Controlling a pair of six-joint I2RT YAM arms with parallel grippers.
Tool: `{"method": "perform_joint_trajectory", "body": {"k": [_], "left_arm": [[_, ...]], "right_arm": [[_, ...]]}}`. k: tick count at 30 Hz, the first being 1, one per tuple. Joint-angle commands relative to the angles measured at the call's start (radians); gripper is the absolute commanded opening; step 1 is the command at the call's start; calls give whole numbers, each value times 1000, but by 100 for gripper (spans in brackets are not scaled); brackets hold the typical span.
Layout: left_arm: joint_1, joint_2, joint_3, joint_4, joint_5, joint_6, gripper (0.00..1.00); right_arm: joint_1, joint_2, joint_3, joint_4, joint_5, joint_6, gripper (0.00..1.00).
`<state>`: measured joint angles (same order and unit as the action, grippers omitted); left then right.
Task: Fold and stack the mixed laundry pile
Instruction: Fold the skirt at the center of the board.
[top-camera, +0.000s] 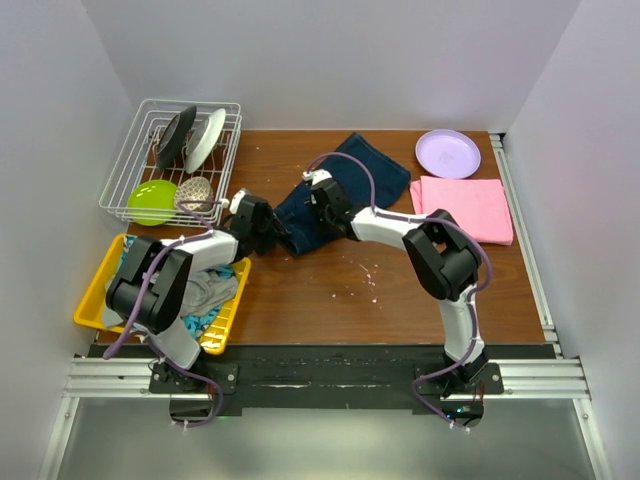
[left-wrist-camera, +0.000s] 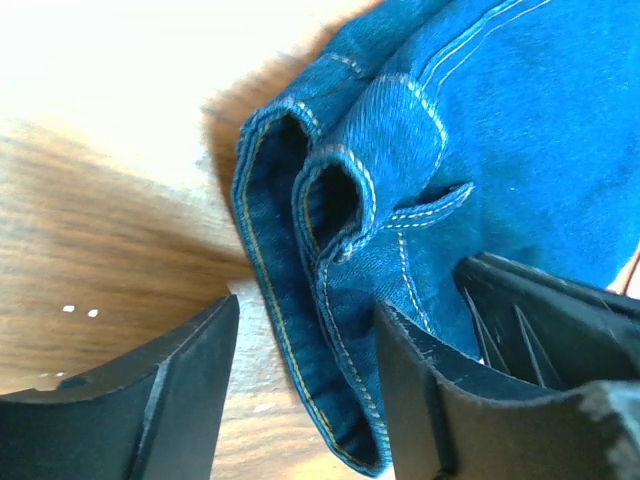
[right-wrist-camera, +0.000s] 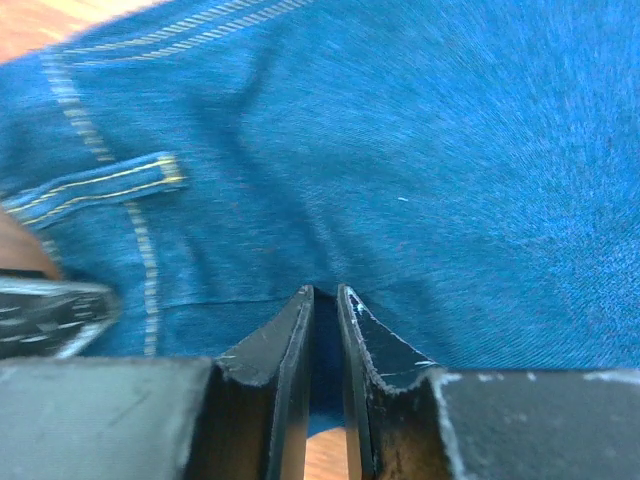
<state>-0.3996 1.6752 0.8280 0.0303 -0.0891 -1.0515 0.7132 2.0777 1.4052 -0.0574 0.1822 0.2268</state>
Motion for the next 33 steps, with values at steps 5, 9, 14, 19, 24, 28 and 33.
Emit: {"method": "perform_joint_trajectory", "body": {"k": [5, 9, 14, 19, 24, 28, 33], "left_arm": [[7, 38, 6, 86, 9, 27, 65], [4, 64, 25, 69, 5, 7, 65], [-31, 113, 36, 76, 0, -47, 65], [-65, 153, 37, 62, -18, -143, 62], [-91, 184, 83, 34, -67, -153, 50], [-94, 169, 118, 28, -106, -96, 19], [-81, 103, 148, -27, -135, 8, 0]], "right_arm": [[-97, 36, 21, -78, -138, 51, 19], [-101, 50, 31, -88, -147, 49, 18], [-112, 67, 43, -96, -171, 55, 18], [-112, 68, 44, -99, -171, 57, 17], [-112, 68, 43, -101, -179, 60, 17], [-112, 62, 41, -101, -179, 60, 17], [-112, 19, 35, -91, -179, 55, 22]]}}
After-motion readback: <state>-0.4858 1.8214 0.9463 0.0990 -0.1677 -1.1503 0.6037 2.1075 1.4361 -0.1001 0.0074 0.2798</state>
